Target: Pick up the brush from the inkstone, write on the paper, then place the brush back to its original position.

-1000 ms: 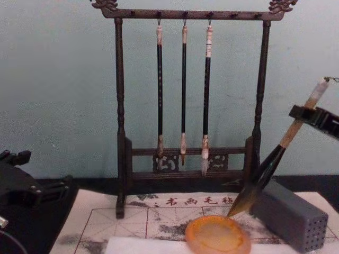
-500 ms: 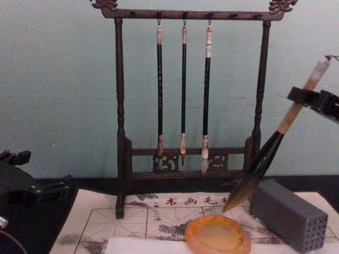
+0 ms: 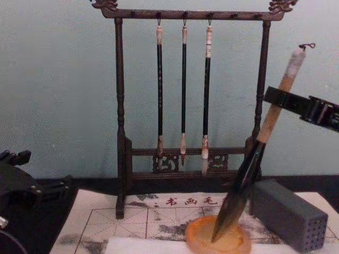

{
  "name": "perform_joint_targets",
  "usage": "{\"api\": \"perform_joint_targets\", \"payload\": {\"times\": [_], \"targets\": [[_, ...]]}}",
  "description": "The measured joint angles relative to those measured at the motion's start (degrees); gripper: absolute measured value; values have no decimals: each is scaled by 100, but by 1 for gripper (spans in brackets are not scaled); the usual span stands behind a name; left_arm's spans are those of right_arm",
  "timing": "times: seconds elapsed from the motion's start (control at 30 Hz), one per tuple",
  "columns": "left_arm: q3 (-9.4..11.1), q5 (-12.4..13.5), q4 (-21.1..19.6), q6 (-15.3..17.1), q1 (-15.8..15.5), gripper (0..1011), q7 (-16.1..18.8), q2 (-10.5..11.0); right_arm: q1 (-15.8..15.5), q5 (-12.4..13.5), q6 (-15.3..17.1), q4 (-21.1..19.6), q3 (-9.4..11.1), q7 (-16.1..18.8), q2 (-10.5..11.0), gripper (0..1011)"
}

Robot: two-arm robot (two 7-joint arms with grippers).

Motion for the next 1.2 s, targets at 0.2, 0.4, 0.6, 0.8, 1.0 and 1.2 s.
{"api": "perform_joint_targets", "payload": {"times": [0.2,0.4,0.6,0.8,1.0,1.2], "targets": [[0,0,0,0,0,1001,0,0,-119,-6,-57,-184,-129,232,116,199],[0,1,0,0,0,1001,0,0,-219,-30,-161,-345,-276,439,190,199],[0,0,0,0,0,1001,0,0,-269,-53,-238,-419,-378,539,211,199],[0,0,0,0,0,1001,0,0,-247,-192,-341,-388,-520,623,199,199],[0,1,0,0,0,1001,0,0,-154,-384,-454,-267,-681,729,130,199],[0,0,0,0,0,1001,0,0,-66,-573,-580,-139,-815,829,37,199]]}}
